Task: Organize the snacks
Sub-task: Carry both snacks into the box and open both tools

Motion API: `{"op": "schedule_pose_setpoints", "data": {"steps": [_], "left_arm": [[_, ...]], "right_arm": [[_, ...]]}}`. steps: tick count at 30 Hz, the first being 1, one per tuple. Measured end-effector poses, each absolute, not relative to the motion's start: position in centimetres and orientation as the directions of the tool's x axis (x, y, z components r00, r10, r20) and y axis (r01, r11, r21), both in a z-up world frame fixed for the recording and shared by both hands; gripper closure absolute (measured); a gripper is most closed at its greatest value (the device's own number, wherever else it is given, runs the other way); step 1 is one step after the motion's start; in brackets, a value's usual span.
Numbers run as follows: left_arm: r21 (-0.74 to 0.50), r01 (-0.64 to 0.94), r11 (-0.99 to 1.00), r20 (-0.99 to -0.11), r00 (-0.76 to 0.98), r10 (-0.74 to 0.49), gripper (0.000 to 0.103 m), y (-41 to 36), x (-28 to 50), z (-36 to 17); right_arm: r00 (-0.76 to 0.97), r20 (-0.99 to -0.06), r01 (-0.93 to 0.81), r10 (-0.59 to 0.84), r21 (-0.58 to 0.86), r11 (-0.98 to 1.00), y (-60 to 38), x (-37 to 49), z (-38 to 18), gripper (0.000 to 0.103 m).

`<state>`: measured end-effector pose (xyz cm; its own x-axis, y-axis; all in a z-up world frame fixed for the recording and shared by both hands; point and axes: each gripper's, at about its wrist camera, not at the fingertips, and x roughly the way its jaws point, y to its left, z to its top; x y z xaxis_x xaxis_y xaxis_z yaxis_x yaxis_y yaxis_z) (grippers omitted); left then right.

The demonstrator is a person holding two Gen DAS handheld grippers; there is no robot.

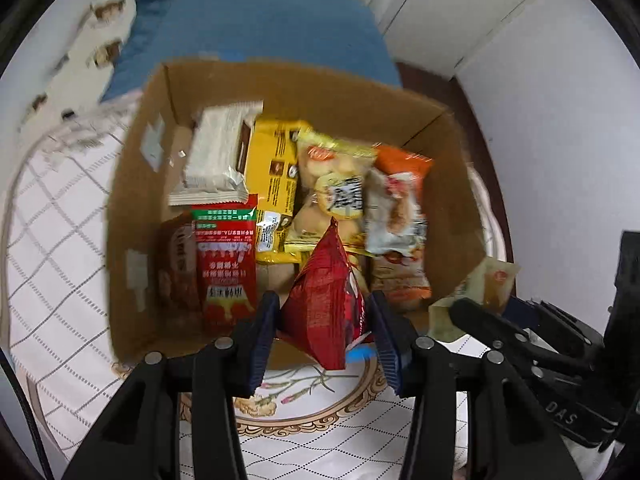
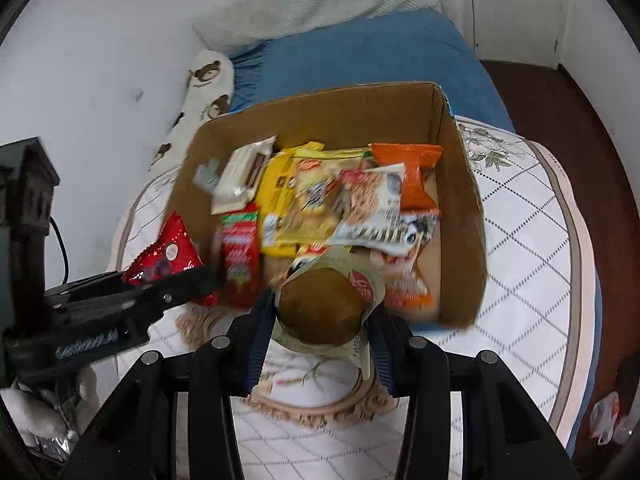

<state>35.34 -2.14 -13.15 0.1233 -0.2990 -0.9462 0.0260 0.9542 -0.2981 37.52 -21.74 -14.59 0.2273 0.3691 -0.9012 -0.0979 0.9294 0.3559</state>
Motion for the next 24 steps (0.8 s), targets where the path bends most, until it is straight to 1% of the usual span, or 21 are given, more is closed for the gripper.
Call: {"op": "schedule_pose_setpoints", "data": {"steps": [5, 8, 11, 12, 13, 14, 15, 17, 18, 20, 24], "left_arm": [[-0.273, -0.012, 0.962, -0.962, 0.013, -0.273, 0.060, -1.9, 38.1, -17.2], [-0.251, -0.037, 0.967, -0.967, -0.028, -0.252, 0.060, -1.8, 38.6, -18.9], [-0.222, -0.035, 0.975, -0.973, -0.062, -0.223, 0.059, -1.9, 38.4, -20.1], [-0.215, -0.039, 0.976, -0.973, -0.076, -0.218, 0.049, -2.0, 38.6, -20.5], [-0.211, -0.038, 0.977, -0.973, -0.087, -0.214, 0.042, -2.0, 38.7, -20.9], [-0.200, -0.030, 0.979, -0.976, -0.084, -0.202, 0.022, -2.1, 38.8, -21.1], [-0.186, -0.022, 0.982, -0.980, -0.073, -0.187, 0.013, -2.2, 38.8, -21.0], [-0.169, -0.008, 0.986, -0.984, -0.060, -0.170, 0.012, -2.4, 38.8, -21.0], [-0.162, -0.009, 0.987, -0.985, -0.055, -0.163, 0.012, -2.5, 38.8, -20.9], [-0.152, -0.007, 0.988, -0.988, -0.030, -0.152, 0.012, -2.6, 38.7, -20.6], [-0.105, 0.005, 0.994, -0.994, 0.007, -0.105, 0.012, -2.8, 38.1, -19.8]], "right_arm": [[0.134, -0.927, -0.049, 0.351, 0.348, 0.936, -21.5, 41.0, -18.6, 0.056], [0.089, -0.936, -0.041, 0.340, 0.338, 0.940, -21.7, 41.4, -19.9, 0.055], [0.010, -0.934, -0.013, 0.357, 0.357, 0.934, -21.5, 41.8, -21.5, 0.050], [-0.016, -0.935, -0.007, 0.355, 0.355, 0.935, -21.5, 41.8, -22.0, 0.042], [-0.031, -0.937, -0.005, 0.348, 0.348, 0.937, -21.5, 41.9, -22.4, 0.028], [-0.034, -0.939, -0.008, 0.342, 0.343, 0.939, -21.6, 42.0, -22.5, 0.020], [-0.039, -0.942, -0.010, 0.334, 0.335, 0.942, -21.6, 42.0, -22.6, 0.014], [-0.039, -0.951, -0.015, 0.306, 0.307, 0.952, -21.7, 42.1, -22.4, 0.012], [-0.035, -0.961, -0.026, 0.274, 0.275, 0.961, -21.6, 42.1, -22.3, 0.009], [-0.011, -0.977, -0.051, 0.215, 0.215, 0.975, -21.4, 42.1, -21.9, 0.009], [0.016, -0.989, -0.062, 0.146, 0.145, 0.988, -21.4, 42.3, -21.4, 0.008]]}}
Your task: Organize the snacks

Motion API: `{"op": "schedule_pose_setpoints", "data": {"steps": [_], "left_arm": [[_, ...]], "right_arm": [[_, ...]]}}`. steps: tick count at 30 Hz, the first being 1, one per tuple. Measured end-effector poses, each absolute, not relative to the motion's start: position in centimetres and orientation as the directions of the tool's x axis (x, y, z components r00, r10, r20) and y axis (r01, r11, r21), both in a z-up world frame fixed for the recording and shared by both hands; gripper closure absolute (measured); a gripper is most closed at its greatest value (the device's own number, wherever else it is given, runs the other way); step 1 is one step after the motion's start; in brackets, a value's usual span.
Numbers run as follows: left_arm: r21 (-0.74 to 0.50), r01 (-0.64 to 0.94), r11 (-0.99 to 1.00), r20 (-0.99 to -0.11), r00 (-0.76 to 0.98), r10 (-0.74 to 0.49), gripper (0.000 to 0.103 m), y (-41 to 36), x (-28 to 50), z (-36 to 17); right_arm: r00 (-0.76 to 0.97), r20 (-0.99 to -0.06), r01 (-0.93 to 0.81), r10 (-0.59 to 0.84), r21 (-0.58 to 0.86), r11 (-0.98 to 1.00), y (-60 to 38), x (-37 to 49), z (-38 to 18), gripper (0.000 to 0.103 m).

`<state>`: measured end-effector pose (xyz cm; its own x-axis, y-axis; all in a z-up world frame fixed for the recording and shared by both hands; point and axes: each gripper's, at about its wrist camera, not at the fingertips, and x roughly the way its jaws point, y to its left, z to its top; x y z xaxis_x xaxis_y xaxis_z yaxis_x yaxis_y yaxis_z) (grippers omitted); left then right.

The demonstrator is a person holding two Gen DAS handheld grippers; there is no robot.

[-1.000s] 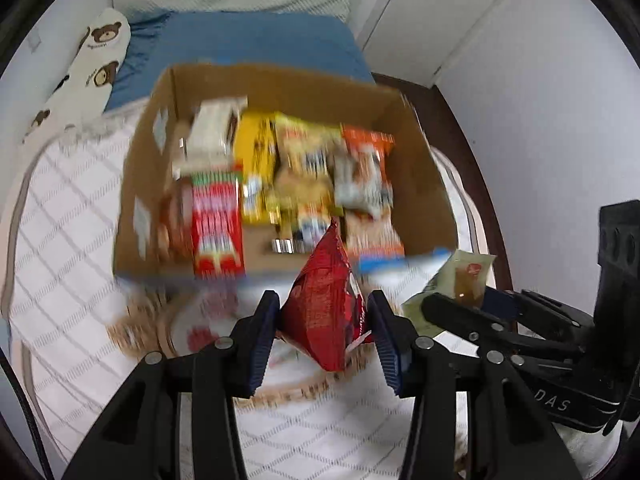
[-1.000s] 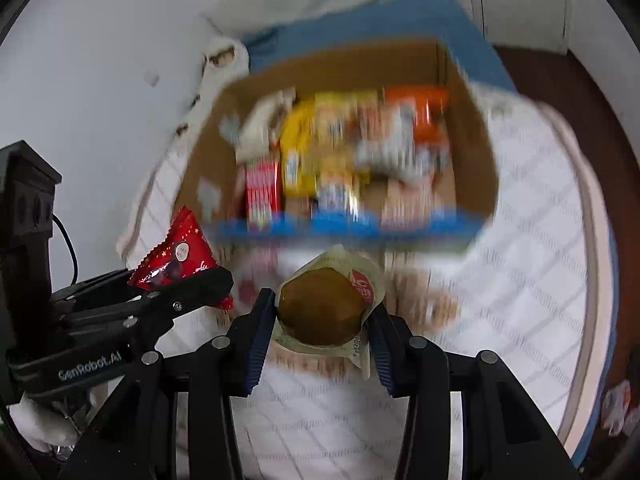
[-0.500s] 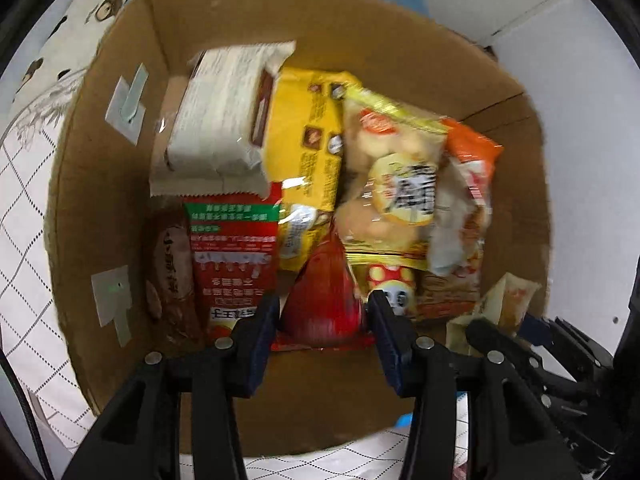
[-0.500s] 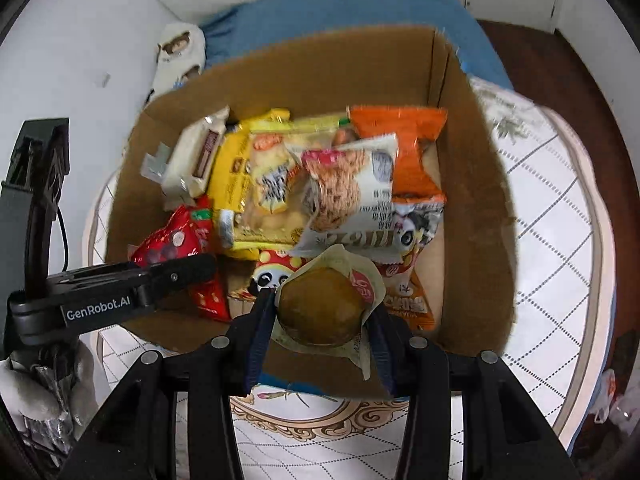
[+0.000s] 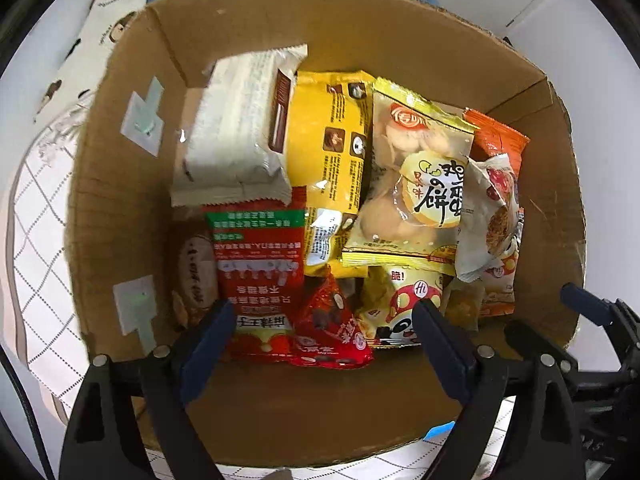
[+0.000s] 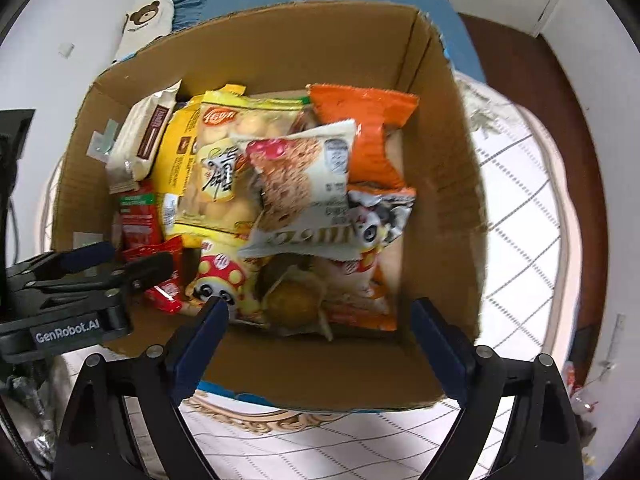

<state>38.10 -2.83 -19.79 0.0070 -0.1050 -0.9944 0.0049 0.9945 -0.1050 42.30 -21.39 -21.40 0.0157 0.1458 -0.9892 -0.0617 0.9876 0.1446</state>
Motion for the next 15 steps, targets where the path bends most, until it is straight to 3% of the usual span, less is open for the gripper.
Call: {"op": "schedule_pose_setpoints", "data": {"steps": [15], "left_arm": [[-0.067, 0.006, 0.998, -0.987, 0.144, -0.067, 0.012, -1.9, 34.0, -13.5]], "right_arm": [[0.113, -0.987, -0.024, 0.111, 0.108, 0.994, -22.6, 41.4, -18.6, 0.006]]}}
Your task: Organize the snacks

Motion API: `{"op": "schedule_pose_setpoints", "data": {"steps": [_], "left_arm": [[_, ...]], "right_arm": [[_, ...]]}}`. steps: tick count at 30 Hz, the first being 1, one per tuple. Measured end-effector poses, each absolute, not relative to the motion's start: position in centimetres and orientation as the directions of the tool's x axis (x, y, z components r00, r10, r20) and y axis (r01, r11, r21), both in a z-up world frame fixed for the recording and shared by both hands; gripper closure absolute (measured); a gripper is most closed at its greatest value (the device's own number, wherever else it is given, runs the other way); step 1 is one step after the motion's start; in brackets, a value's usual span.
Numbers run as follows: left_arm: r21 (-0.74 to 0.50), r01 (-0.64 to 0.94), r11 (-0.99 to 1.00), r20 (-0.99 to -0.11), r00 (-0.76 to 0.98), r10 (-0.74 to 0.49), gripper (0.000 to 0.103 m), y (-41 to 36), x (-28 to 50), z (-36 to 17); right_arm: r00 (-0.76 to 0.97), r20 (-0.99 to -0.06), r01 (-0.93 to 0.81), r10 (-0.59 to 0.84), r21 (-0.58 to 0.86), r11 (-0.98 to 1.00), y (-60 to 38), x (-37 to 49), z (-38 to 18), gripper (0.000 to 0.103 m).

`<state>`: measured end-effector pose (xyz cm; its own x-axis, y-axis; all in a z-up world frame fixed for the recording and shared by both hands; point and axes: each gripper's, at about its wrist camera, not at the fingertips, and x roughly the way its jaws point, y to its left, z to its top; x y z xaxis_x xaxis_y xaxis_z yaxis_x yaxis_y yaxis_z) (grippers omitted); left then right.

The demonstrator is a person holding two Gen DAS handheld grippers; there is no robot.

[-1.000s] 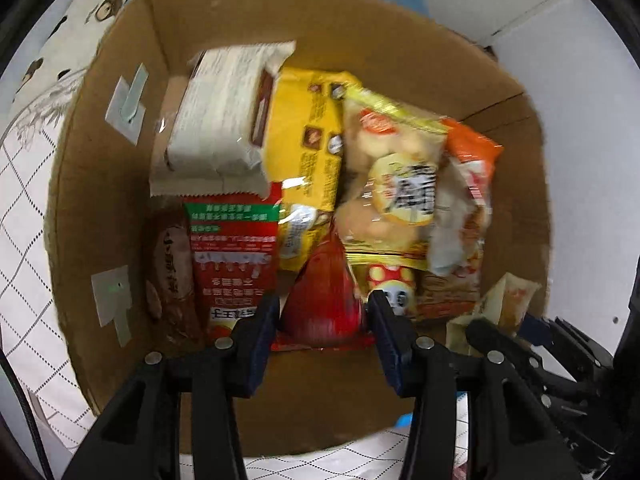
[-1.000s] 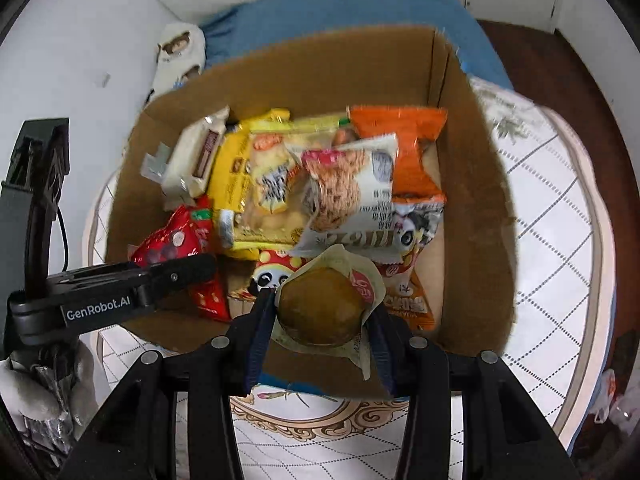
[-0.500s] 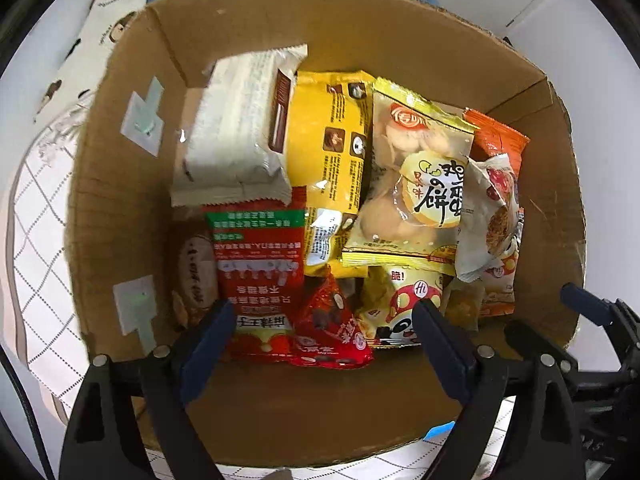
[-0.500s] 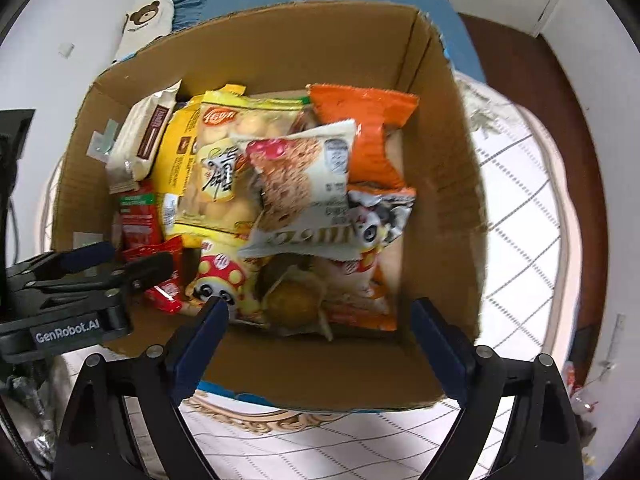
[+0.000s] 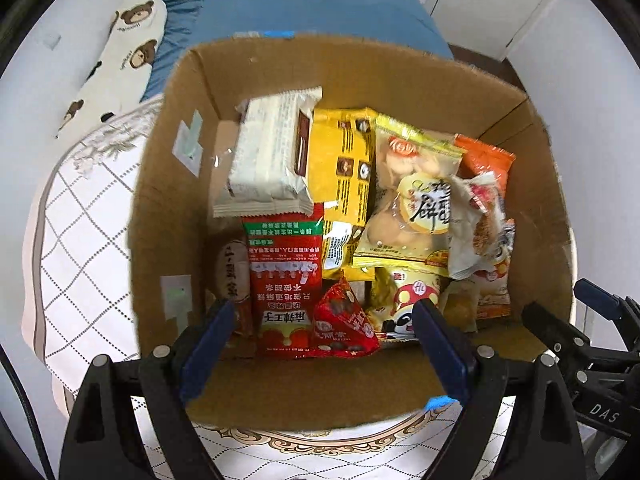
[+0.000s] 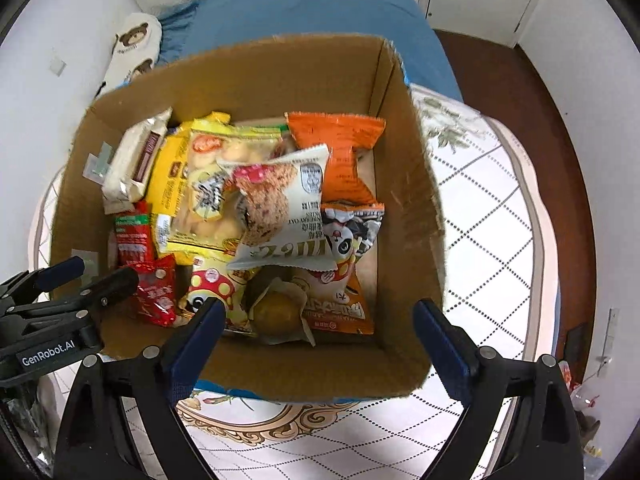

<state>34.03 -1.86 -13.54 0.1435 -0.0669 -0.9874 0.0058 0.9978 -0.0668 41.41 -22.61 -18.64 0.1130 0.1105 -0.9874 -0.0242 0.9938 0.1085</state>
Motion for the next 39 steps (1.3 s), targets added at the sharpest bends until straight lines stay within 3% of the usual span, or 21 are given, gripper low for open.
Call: {"op": "schedule_pose_setpoints", "data": {"steps": [18, 39], "left_arm": [[-0.047, -0.012, 0.999, -0.886, 0.462, -0.036, 0.012, -1.6, 24.9, -2.8], [0.009, -0.036, 0.999, -0.761, 0.648, 0.030, 0.012, -1.7, 12.6, 6.1]], "right_arm": [[0.417, -0.901, -0.051, 0.115, 0.104, 0.993, -23.1, 31.5, -6.3, 0.004], [0.623, -0.766, -0.119, 0.155, 0.103, 0.988, -22.6, 18.1, 6.8, 0.002]]}}
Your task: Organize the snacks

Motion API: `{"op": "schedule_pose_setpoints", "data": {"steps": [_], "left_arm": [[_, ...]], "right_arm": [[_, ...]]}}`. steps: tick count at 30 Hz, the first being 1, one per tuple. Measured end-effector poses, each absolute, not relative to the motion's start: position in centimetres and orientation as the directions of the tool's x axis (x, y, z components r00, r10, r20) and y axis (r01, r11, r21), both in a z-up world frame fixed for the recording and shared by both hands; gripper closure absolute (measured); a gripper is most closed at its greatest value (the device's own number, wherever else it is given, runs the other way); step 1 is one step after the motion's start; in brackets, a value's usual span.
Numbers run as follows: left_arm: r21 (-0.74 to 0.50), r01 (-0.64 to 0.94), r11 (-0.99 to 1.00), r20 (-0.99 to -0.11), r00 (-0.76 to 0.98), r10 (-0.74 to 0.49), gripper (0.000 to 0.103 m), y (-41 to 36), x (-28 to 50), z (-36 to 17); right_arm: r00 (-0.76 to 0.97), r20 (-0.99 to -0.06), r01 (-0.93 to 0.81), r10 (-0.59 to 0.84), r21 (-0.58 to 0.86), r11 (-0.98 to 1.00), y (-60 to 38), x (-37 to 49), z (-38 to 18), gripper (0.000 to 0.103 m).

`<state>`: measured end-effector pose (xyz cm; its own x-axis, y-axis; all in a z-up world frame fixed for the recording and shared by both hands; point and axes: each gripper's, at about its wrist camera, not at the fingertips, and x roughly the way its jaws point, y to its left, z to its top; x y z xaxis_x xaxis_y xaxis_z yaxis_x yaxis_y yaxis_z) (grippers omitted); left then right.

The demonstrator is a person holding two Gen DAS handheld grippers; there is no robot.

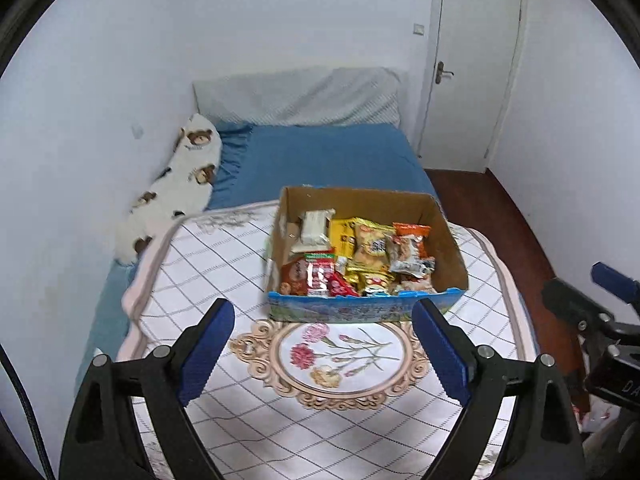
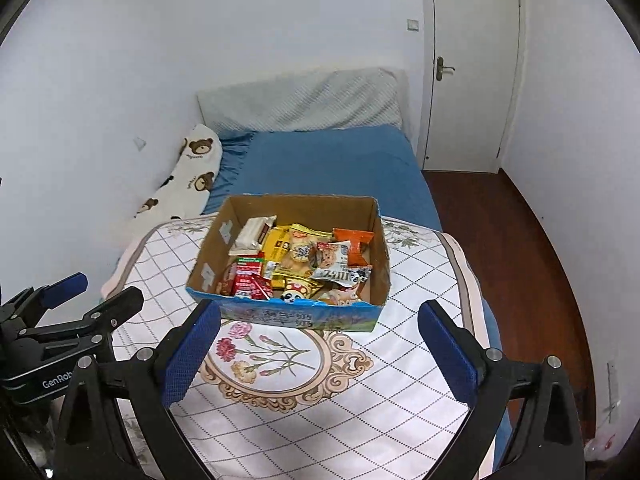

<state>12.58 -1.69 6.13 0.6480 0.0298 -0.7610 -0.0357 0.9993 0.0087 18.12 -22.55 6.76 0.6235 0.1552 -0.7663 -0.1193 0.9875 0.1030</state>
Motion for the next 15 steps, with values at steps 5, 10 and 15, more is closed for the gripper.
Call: {"op": "schedule_pose_setpoints", "data": {"steps": [5, 10, 15], "left_arm": [[0.018, -0.041, 0.999, -0.745, 0.666, 0.041, 0.012, -1.9, 11.5, 6.9], [0.004, -0.025, 1.000, -0.727, 0.686, 0.020, 0.002, -2.2, 11.4, 6.9], [0.019, -0.039, 0.999, -0.708, 0.705, 0.041, 0.000, -2.6, 12.2, 6.5]], "right_arm": [[0.645, -0.750, -0.124, 0.146, 0.086, 0.989, -22.4, 16.8, 7.7, 0.002], [0.635, -0.759, -0.115, 0.147, 0.096, 0.989, -22.9, 16.5, 7.4, 0.001], [0.634, -0.762, -0.090, 0.128, 0.092, 0.992, -23.6, 17.2, 6.4, 0.000]]}}
